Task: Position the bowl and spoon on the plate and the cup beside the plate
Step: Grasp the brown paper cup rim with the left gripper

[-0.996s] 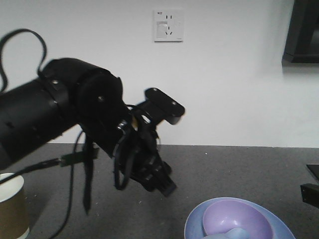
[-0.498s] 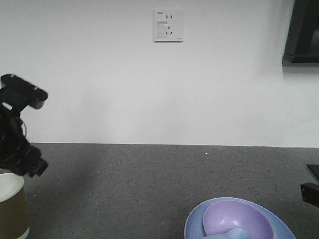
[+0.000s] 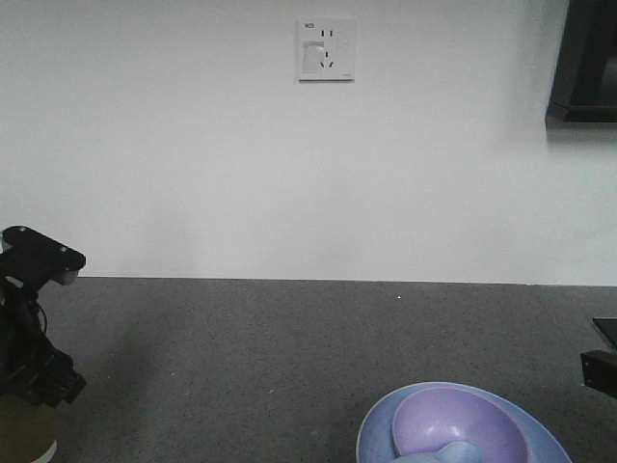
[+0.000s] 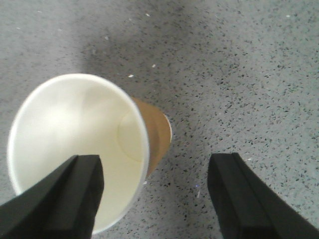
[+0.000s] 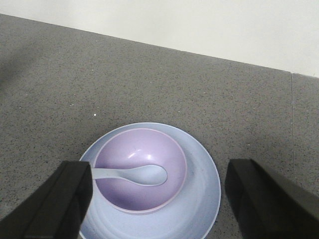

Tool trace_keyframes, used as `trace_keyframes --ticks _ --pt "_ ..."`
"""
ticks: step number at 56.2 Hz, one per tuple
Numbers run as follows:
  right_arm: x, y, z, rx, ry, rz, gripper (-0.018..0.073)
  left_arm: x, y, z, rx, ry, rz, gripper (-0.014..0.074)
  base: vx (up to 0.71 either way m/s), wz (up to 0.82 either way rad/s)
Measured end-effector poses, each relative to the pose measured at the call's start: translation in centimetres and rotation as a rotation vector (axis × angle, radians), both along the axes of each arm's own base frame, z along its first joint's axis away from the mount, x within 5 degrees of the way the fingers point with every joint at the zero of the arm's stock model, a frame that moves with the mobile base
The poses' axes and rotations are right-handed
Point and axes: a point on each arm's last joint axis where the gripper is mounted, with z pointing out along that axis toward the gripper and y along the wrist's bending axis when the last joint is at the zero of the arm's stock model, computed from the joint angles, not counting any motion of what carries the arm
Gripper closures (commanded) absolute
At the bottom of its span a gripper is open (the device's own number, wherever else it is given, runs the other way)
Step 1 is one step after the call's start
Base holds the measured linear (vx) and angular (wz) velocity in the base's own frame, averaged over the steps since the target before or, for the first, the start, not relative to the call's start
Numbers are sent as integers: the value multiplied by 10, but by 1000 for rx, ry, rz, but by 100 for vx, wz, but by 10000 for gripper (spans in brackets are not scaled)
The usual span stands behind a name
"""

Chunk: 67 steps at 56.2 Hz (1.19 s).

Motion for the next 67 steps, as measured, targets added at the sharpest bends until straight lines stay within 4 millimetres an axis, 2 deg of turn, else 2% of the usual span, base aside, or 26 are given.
trace_keyframes --ticks 7,14,17,25,39,47,55,67 --pt "0 0 0 0 0 0 -29 8 -2 -13 6 34 -2 58 0 0" --pt "0 0 0 4 1 -2 -29 14 -4 -23 12 62 -3 163 0 0" --pt "0 0 0 7 2 -4 -29 15 -4 -26 11 69 -3 253 0 0" --pt "0 0 0 12 4 -7 -29 16 -6 -27 3 68 -9 609 0 0" --pt "0 0 0 22 6 -13 -29 13 -8 -22 3 54 -32 602 0 0" --pt "0 0 0 22 6 -13 -29 0 -18 -2 -9 -13 -80 600 0 0" --pt "0 0 0 22 6 -13 -29 -19 -40 24 -26 -100 -189 600 0 0" --pt "0 0 0 22 6 -13 -28 -31 -92 65 -65 -184 -351 600 0 0"
